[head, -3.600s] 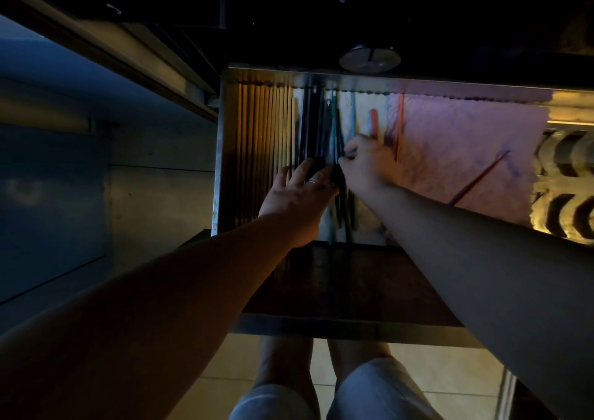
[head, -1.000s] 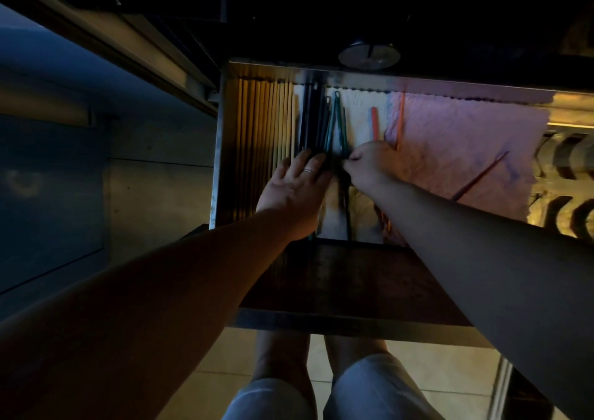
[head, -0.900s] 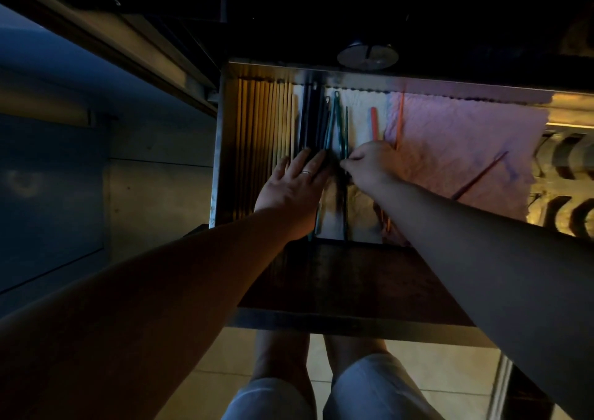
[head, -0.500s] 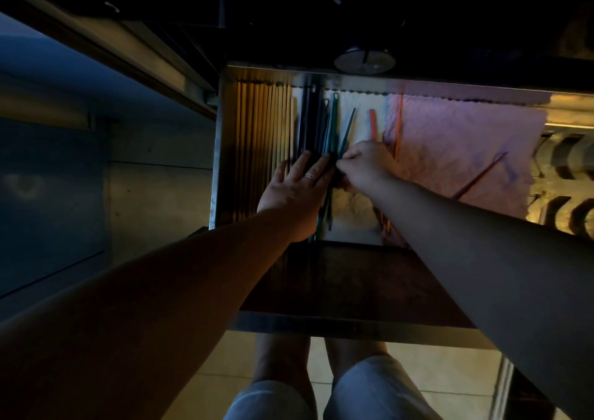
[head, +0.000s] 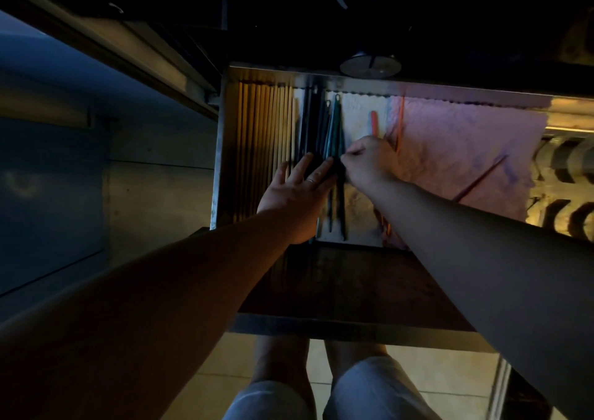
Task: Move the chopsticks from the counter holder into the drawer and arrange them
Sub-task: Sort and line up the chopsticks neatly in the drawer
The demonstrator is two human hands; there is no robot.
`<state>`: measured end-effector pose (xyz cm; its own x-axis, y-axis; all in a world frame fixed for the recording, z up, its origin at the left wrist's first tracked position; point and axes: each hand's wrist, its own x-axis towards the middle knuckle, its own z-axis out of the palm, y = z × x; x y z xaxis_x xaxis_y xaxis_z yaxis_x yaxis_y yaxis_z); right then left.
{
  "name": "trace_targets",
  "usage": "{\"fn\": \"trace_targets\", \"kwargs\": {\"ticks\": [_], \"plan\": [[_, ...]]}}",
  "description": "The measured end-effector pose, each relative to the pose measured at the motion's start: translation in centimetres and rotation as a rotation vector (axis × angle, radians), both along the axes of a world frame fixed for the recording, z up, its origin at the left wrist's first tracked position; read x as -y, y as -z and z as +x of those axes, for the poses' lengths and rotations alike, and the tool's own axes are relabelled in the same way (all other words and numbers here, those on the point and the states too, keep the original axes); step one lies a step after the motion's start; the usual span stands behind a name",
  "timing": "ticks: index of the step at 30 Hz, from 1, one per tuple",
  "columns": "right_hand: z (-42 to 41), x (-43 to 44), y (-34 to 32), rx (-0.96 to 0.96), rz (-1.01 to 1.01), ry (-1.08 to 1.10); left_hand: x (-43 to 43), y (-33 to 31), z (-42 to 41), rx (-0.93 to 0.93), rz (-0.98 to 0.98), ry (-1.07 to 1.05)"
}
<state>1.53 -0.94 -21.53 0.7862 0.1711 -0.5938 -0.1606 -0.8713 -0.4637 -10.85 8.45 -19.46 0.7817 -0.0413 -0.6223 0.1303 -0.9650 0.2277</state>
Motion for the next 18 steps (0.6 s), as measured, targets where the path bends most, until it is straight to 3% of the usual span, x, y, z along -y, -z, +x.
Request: {"fn": "trace_targets", "kwargs": {"ticks": [7, 14, 18], "plan": [[-0.8, 0.3, 0.1, -0.006, -0.07, -0.041, 0.2, 0.4, 0.0, -0.004, -0.021, -0.03], [-1.4, 1.2, 0.0, -0.211, 0.041, 0.096, 0.5, -0.4, 0.0, -0.037, -0.018, -0.007], [-1.1, 3.4, -0.3, -0.146, 0.08, 0.136, 1.1, -1.1, 0.5, -0.03, 0.02, 0.015]]}}
